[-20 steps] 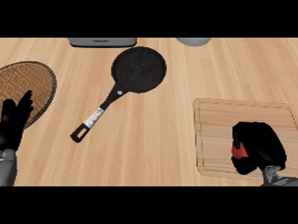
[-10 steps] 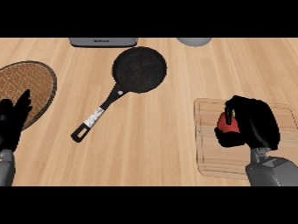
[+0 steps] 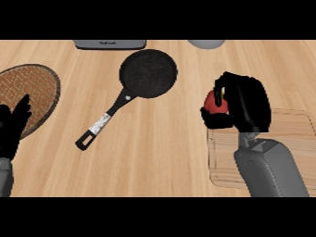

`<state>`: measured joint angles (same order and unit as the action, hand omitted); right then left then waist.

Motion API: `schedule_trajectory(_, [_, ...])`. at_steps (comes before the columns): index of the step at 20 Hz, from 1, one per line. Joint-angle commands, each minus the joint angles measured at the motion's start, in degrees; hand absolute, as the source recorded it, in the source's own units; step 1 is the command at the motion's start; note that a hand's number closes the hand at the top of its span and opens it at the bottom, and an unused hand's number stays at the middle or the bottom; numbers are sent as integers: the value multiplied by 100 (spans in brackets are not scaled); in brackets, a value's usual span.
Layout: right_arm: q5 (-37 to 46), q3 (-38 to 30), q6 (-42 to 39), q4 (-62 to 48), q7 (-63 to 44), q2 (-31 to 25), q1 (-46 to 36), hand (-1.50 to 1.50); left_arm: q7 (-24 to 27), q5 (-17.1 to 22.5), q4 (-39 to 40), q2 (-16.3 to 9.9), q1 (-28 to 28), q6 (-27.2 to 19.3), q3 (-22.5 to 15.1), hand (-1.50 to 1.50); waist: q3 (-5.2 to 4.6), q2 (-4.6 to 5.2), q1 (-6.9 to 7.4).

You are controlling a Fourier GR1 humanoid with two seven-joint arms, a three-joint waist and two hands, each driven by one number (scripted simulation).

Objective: Pick the bell pepper from the cutting board and place it in the pan

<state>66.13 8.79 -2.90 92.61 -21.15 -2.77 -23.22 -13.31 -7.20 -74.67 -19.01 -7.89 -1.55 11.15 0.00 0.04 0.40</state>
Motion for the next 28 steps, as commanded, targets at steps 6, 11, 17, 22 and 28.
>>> schedule_trajectory(6, [-975, -587, 1183, -2460, -158, 273, -1964, 150, -131, -27, -299, 35, 76, 91, -64, 0, 3, 28, 111])
schedule_trajectory(11, [-1613, -382, 2262, -4242, -61, 276, -2765, 150, -48, -203, 270, 241, -388, -108, -167, 0, 1, 70, 156])
schedule_trajectory(17, [-1960, -951, 2625, -6105, 418, 277, -3936, 150, 172, -185, 251, 172, -401, 40, -189, 0, 0, 162, 376])
schedule_trajectory(22, [-2421, -903, 3073, -6954, 839, 277, -4027, 150, -59, -220, 195, 199, -692, 81, -294, 0, 5, 213, 533])
schedule_trajectory(28, [-2967, -1204, 3192, -7403, 1294, 277, -4150, 150, -159, -240, -104, 261, -726, 116, -423, 0, 16, 276, 774])
